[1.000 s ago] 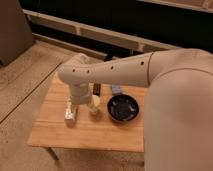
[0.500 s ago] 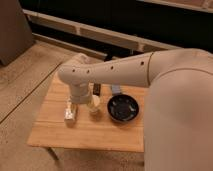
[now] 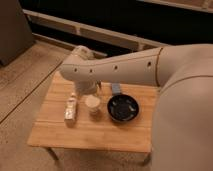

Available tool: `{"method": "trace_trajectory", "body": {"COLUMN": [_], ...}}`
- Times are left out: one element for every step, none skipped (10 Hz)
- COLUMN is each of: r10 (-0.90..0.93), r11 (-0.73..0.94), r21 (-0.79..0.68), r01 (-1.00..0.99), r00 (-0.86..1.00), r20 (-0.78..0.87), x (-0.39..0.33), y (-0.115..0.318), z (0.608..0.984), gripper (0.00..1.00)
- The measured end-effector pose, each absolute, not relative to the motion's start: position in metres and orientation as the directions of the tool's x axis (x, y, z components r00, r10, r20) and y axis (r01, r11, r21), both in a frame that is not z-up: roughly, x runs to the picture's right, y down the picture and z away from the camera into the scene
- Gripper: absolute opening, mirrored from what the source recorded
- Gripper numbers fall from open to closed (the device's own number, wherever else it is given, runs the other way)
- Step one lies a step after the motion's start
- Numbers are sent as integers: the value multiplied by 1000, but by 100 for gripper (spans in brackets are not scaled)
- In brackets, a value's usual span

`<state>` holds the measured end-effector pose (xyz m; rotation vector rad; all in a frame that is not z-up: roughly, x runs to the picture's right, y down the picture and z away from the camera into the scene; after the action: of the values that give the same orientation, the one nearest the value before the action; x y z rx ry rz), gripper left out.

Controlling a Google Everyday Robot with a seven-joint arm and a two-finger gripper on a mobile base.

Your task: Place the ceramic cup in the ceramic bowl

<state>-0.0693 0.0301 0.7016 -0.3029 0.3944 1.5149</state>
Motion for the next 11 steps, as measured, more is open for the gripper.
{"method": "trace_trajectory", "body": {"r10": [904,904,904,904,903,895,889,881,878,877,878], "r11": [35,34,36,37,37,15,-3,-25,-37,-60,-70], "r21": [54,55,52,52,53,62,84,110,125,135,142], "r01": [-998,-998,-998,-998,-998,-998,-996,-994,-991,-989,-987], "r00": [8,7,11,11,10,-15,-42,-74,-92,-117,-128], "r20": [-428,-428,-428,-428,-429,-446,-456,-467,-469,-465,-461], "x": [-67,-66,-68,-69,-68,-60,-46,-29,-19,-7,1], "y": [29,29,29,29,30,35,36,38,37,32,30], "z": [702,702,702,702,703,712,718,724,729,737,741], "gripper": [65,65,65,65,65,65,65,65,65,65,65]}}
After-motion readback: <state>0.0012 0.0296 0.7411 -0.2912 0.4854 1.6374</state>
